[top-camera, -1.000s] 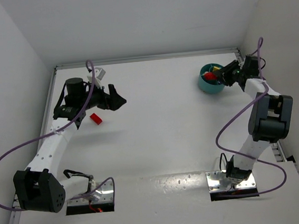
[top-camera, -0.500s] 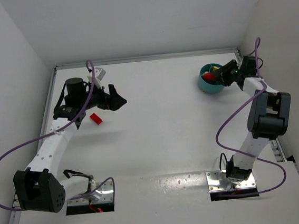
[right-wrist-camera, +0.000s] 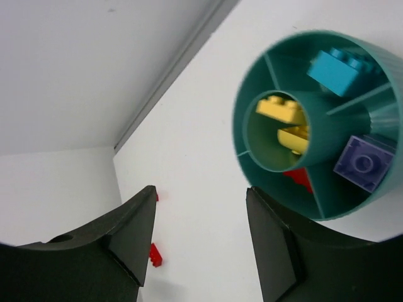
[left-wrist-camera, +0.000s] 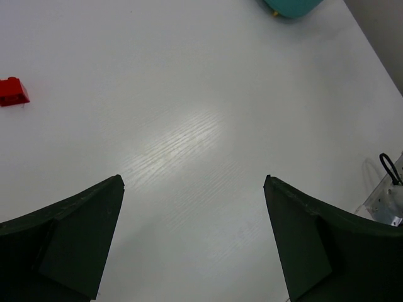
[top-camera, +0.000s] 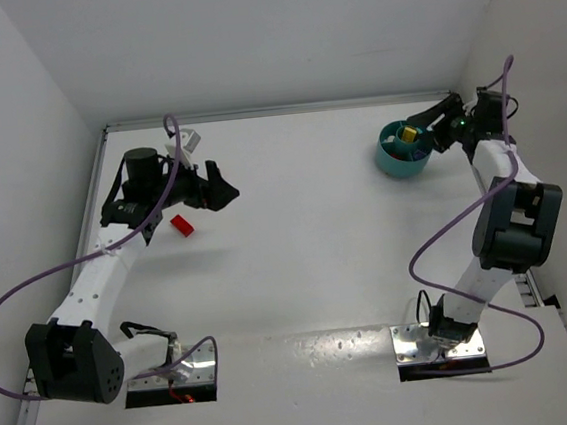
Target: Sort the legos into containers by color
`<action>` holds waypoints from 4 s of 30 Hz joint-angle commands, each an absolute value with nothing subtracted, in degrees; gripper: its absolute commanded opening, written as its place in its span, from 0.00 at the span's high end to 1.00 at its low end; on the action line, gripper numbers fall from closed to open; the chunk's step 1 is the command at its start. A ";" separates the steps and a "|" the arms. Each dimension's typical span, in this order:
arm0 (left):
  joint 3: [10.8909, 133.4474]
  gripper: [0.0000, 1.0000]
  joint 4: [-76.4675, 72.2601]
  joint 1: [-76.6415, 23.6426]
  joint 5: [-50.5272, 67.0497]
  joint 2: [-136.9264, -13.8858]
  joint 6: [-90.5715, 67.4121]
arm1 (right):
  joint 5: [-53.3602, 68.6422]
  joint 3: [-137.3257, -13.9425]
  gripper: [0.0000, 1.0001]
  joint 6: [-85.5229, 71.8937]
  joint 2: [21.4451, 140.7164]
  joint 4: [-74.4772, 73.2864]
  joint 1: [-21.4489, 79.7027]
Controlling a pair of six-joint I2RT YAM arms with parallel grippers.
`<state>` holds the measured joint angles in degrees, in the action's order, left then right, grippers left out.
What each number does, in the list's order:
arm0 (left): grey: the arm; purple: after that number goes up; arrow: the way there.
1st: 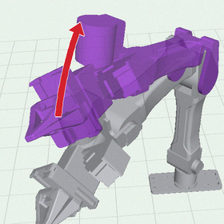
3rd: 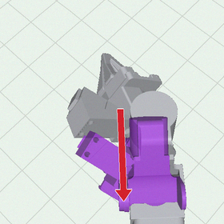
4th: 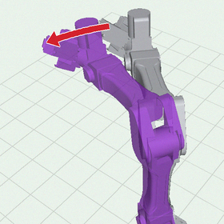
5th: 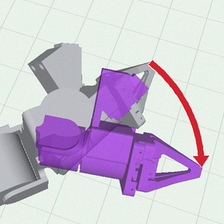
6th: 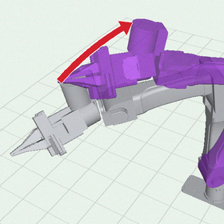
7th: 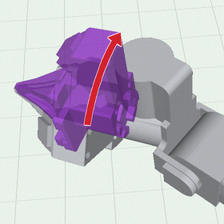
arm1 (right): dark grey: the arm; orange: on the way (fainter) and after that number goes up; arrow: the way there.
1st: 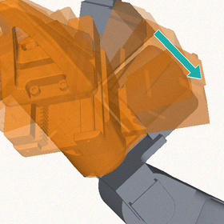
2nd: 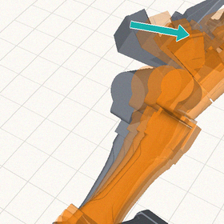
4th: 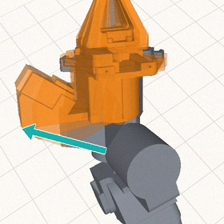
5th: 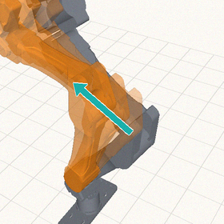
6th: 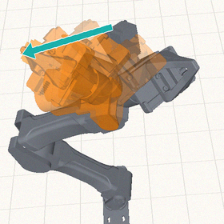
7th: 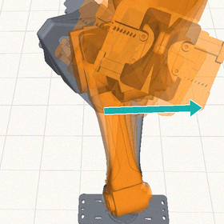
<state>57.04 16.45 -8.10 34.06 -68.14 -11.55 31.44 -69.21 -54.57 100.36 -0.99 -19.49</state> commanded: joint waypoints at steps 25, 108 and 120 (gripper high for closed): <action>62.05 0.00 34.81 -2.98 -9.32 -86.57 -17.11 | 45.79 -73.13 0.44 -33.84 93.25 -12.83 -18.72; 78.05 0.93 29.79 -45.53 13.18 -82.44 13.36 | 64.69 -56.16 0.42 -51.95 86.92 6.24 15.73; 77.52 0.79 29.79 -45.53 13.71 -82.44 13.36 | 63.11 -57.30 0.81 -49.22 88.68 6.23 17.49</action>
<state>75.59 31.42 -45.08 12.21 -82.78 13.21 63.68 -55.61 -51.62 88.66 4.08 17.04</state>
